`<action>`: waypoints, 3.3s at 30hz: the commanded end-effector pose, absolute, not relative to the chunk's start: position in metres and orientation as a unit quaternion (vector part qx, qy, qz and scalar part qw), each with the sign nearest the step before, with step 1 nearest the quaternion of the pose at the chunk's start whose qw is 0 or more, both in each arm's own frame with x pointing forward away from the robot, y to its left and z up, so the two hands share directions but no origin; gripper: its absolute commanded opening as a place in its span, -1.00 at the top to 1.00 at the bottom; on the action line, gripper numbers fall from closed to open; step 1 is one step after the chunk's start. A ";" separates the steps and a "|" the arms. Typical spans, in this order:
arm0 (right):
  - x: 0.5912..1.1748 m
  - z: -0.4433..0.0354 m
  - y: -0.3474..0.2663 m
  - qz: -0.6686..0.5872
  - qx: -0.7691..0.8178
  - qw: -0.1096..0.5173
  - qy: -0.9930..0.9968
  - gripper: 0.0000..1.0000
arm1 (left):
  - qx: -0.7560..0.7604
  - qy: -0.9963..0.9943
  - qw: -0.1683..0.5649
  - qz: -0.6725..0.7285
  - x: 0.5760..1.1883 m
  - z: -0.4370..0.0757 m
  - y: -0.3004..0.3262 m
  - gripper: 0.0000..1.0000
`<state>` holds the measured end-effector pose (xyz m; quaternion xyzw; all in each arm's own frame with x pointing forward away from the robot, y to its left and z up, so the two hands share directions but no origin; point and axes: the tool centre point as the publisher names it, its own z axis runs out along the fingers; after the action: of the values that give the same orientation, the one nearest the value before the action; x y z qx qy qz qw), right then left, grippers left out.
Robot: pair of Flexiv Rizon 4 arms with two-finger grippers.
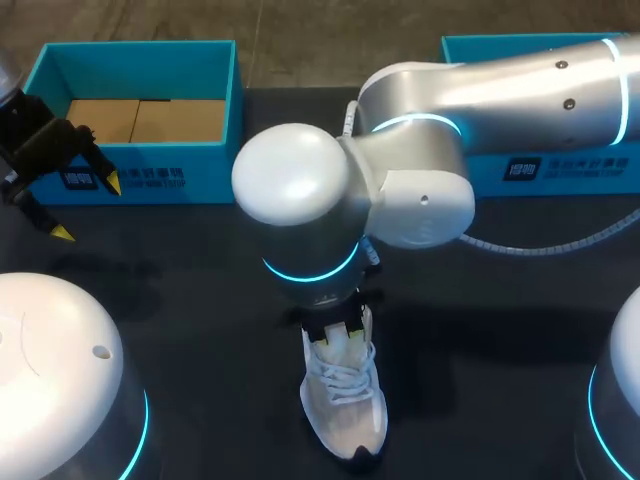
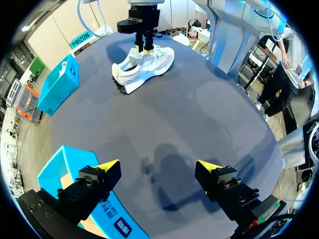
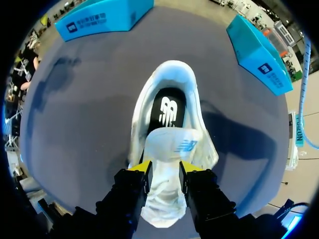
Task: Take the shoe out of the shoebox, open the shoe tongue, remove and reinsert the insole, then place the shoe into the shoebox
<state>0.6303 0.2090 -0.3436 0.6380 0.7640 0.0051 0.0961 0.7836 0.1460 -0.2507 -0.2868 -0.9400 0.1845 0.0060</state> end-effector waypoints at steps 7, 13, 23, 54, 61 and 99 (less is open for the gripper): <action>0.638 -0.350 0.215 0.015 0.676 0.105 0.729 0.32 | -0.287 -0.940 0.006 0.183 0.783 -0.250 0.146 -1.00; 0.636 -0.319 0.217 0.058 0.639 0.097 0.761 0.20 | -0.287 -0.940 0.006 0.183 0.783 -0.250 0.146 -1.00; 0.647 -0.280 0.208 0.125 0.444 0.071 0.884 -1.00 | -0.287 -0.940 0.006 0.183 0.783 -0.250 0.146 -1.00; 0.698 -0.270 0.207 0.074 0.061 0.012 0.995 -1.00 | -0.287 -0.940 0.006 0.183 0.783 -0.250 0.146 -1.00; 0.715 -0.274 0.211 0.056 0.025 0.062 0.996 -1.00 | -0.287 -0.940 0.006 0.183 0.783 -0.250 0.146 -1.00; 0.766 -0.349 0.223 0.027 -0.071 0.080 0.994 -1.00 | -0.287 -0.940 0.006 0.183 0.783 -0.250 0.146 -1.00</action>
<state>0.7639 0.2188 -0.3422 -0.0700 0.9937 0.0330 0.0807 0.7836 0.1460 -0.2507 -0.2868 -0.9400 0.1845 0.0060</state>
